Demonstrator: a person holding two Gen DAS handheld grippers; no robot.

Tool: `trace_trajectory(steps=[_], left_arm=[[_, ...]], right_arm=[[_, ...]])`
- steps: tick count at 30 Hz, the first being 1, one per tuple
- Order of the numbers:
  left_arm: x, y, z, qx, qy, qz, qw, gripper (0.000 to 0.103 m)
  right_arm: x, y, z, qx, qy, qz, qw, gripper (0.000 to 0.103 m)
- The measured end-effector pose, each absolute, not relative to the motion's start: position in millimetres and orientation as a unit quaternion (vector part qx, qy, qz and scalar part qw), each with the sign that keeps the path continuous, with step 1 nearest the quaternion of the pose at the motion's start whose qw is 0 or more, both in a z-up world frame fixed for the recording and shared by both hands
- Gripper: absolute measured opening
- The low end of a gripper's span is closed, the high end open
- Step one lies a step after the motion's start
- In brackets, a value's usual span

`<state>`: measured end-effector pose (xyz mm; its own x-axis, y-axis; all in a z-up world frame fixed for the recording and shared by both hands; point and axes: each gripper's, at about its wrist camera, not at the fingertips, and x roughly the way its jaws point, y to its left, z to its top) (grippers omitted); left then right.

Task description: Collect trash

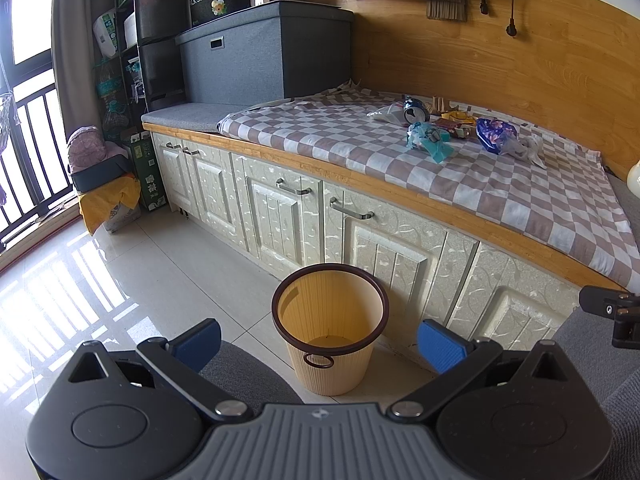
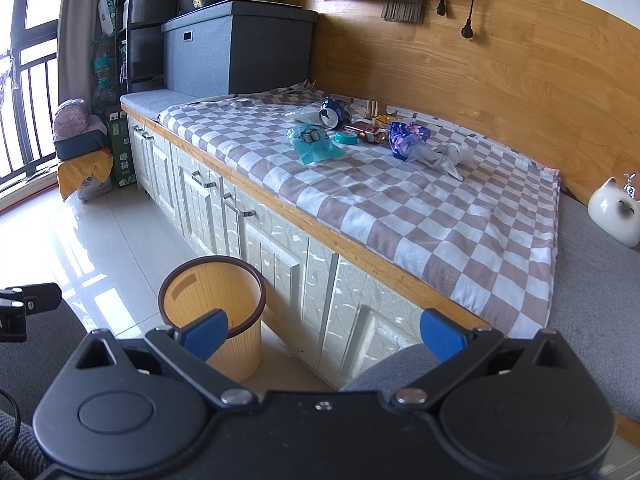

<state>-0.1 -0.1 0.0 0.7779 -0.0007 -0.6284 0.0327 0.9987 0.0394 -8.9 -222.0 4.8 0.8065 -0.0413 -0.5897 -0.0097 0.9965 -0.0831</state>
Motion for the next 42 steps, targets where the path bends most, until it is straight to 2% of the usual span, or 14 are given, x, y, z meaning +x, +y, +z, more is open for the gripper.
trace_trajectory(steps=[23, 30, 42], left_arm=[[-0.7, -1.0, 1.9, 0.027, 0.326, -0.009, 0.945, 0.103], [-0.9, -7.0, 20.8, 0.037, 0.292, -0.019, 0.956, 0.103], [33.5, -11.4, 72.4, 0.026, 0.208, -0.029, 0.977, 0.103]], right_arm=[[-13.4, -220.4, 8.8, -0.043, 0.306, -0.008, 0.951, 0.103], [-13.8, -219.5, 22.1, -0.044, 0.281, -0.010, 0.959, 0.103], [11.1, -230.7, 85.1, -0.039, 0.196, -0.020, 0.980, 0.103]])
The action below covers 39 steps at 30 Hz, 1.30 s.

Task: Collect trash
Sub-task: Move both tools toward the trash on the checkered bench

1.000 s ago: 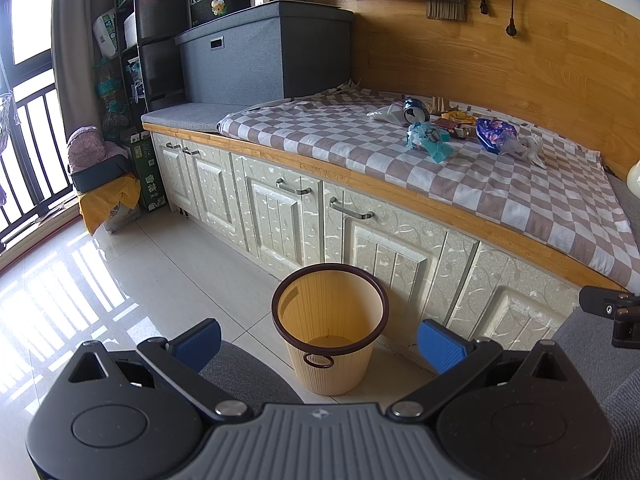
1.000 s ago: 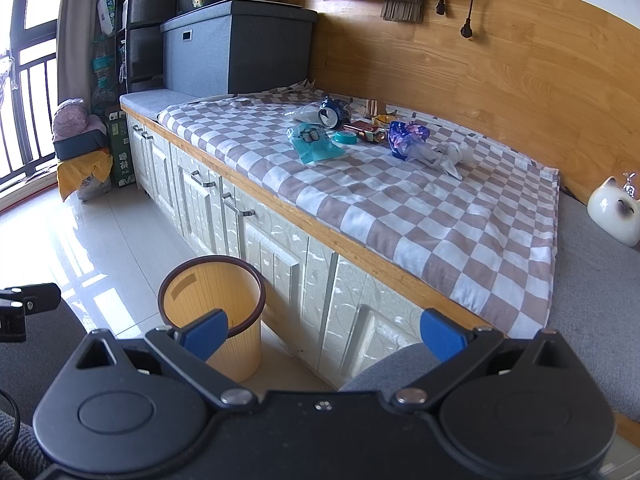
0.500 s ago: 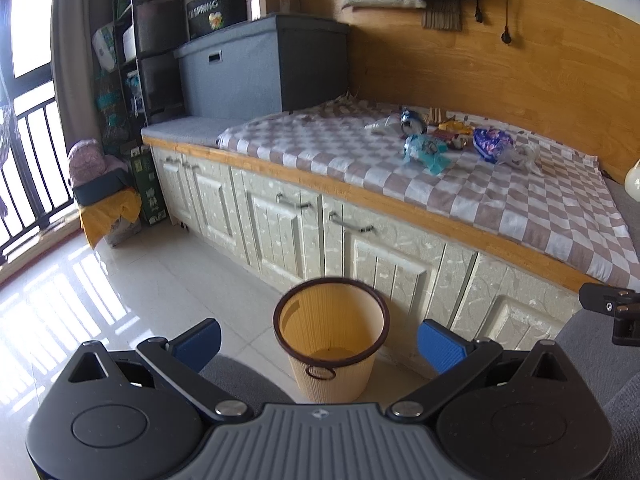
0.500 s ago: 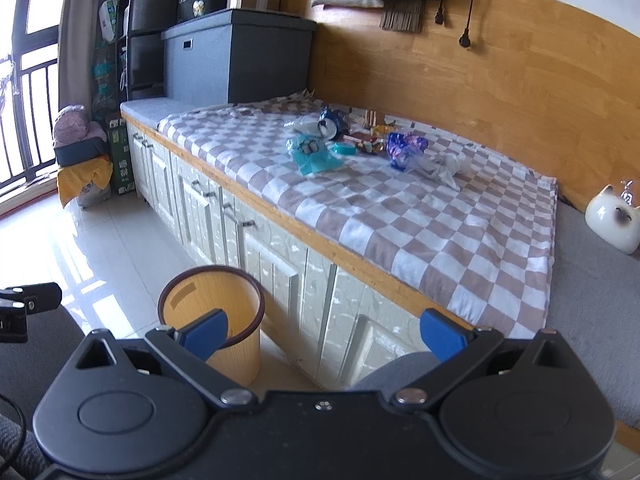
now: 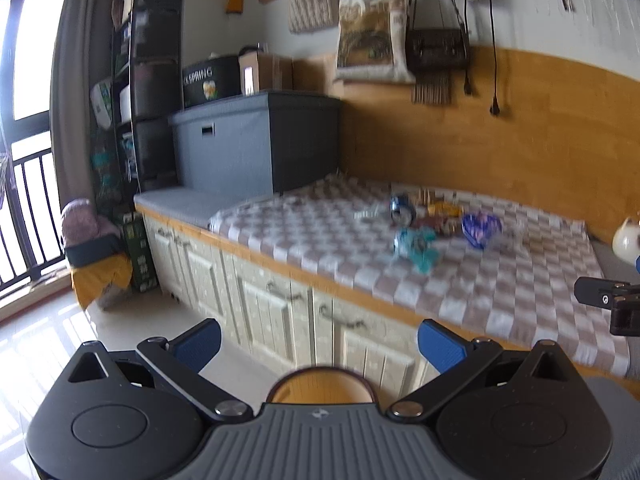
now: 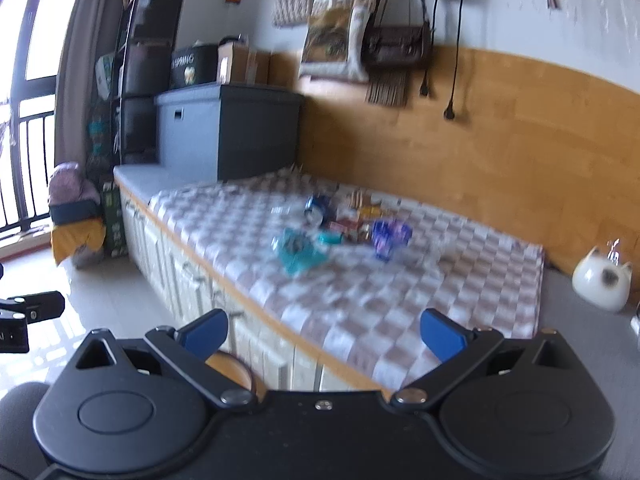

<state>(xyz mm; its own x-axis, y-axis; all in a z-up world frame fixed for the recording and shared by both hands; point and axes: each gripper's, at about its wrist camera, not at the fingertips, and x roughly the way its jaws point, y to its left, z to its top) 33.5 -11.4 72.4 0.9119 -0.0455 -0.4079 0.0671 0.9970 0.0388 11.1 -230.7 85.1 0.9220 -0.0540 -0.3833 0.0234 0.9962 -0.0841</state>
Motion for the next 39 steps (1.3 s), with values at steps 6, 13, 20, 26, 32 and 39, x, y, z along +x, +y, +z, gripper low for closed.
trace_trajectory(steps=[6, 13, 20, 26, 32, 39], left_arm=[[64.1, -19.8, 95.0, 0.028, 0.174, -0.027, 0.984, 0.103], [116.0, -37.0, 114.3, 0.045, 0.149, -0.028, 0.987, 0.103], [181.8, -64.0, 120.1, 0.039, 0.149, -0.048, 0.987, 0.103], [246.2, -91.2, 106.5, 0.019, 0.184, -0.083, 0.979, 0.103], [308.7, -119.0, 81.0, 0.007, 0.234, -0.117, 0.965, 0.103], [368.7, -140.7, 45.5, 0.014, 0.295, -0.156, 0.943, 0.103]], right_arm=[[39.6, -240.0, 105.4, -0.042, 0.157, -0.031, 0.986, 0.103], [86.0, -266.4, 122.4, -0.043, 0.124, -0.055, 0.990, 0.103], [145.4, -313.5, 123.6, -0.001, 0.137, -0.070, 0.988, 0.103], [203.0, -356.2, 107.9, 0.047, 0.155, -0.114, 0.980, 0.103], [262.2, -397.0, 82.2, 0.081, 0.203, -0.157, 0.963, 0.103], [320.9, -446.6, 48.4, 0.166, 0.245, -0.185, 0.937, 0.098]])
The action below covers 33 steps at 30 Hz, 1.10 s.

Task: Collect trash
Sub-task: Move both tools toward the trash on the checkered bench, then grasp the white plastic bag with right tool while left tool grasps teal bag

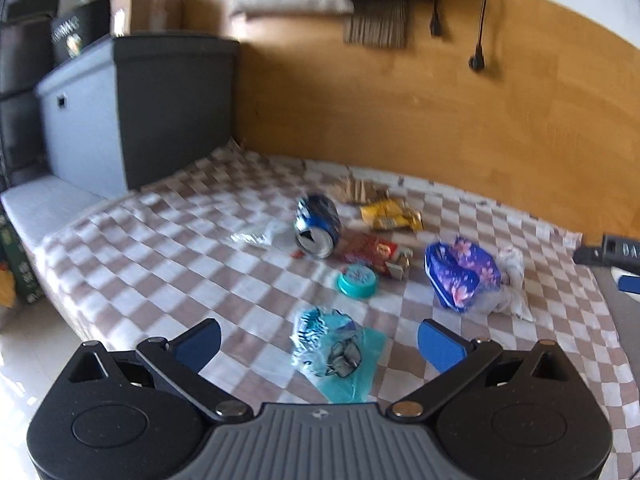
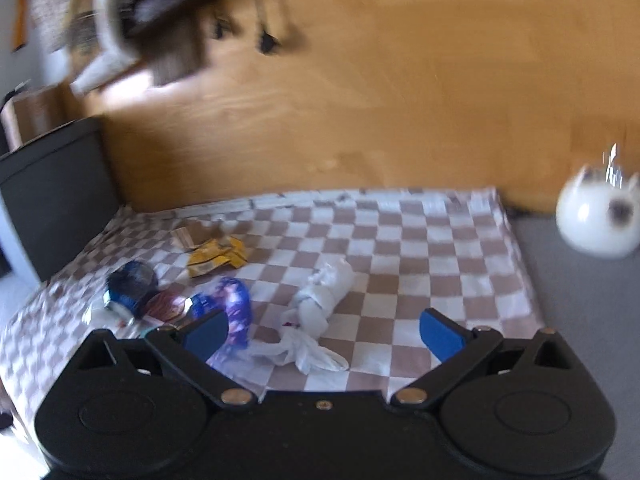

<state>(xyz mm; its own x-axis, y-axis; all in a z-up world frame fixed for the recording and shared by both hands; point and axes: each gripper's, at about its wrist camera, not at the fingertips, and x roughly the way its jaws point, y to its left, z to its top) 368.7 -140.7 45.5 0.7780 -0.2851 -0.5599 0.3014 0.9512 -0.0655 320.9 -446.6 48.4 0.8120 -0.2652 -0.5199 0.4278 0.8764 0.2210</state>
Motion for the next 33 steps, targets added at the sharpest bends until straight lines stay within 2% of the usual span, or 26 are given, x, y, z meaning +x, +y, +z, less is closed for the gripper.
trace_trajectory(steps=[3, 6, 8, 14, 16, 19, 20, 21, 28, 33], left_arm=[[389.3, -141.2, 30.4, 0.002, 0.319, -0.168, 0.933, 0.103], [408.3, -139.7, 17.1, -0.009, 0.348, -0.173, 0.922, 0.099], [417.1, -136.8, 10.0, -0.012, 0.362, -0.176, 0.915, 0.093], [439.7, -126.8, -7.9, -0.049, 0.403, -0.195, 0.893, 0.082], [445.7, -126.2, -11.3, -0.056, 0.408, -0.196, 0.890, 0.080], [453.3, -127.9, -14.2, -0.070, 0.413, -0.212, 0.883, 0.075], [455.9, -128.9, -15.5, -0.077, 0.417, -0.216, 0.880, 0.072], [458.9, -130.1, -17.4, -0.082, 0.422, -0.216, 0.877, 0.071], [470.8, -141.6, -29.7, -0.094, 0.439, -0.204, 0.870, 0.057], [466.4, -146.8, -29.2, -0.094, 0.439, -0.185, 0.874, 0.051]], right_arm=[[344.6, -469.6, 32.5, 0.234, 0.259, -0.183, 0.919, 0.081], [365.7, -489.9, 13.5, 0.319, 0.266, -0.183, 0.891, 0.072], [380.6, -497.3, -0.3, 0.363, 0.271, -0.181, 0.873, 0.068], [416.7, -502.1, -32.5, 0.433, 0.289, -0.187, 0.833, 0.068], [426.1, -500.4, -38.4, 0.433, 0.296, -0.190, 0.830, 0.068], [437.9, -496.5, -44.2, 0.420, 0.306, -0.192, 0.832, 0.061], [439.4, -496.3, -45.1, 0.417, 0.306, -0.190, 0.834, 0.050], [441.6, -495.2, -45.6, 0.410, 0.309, -0.183, 0.839, 0.048], [430.4, -487.0, -37.6, 0.340, 0.327, -0.160, 0.867, 0.046], [404.5, -481.8, -26.8, 0.300, 0.333, -0.152, 0.881, 0.045]])
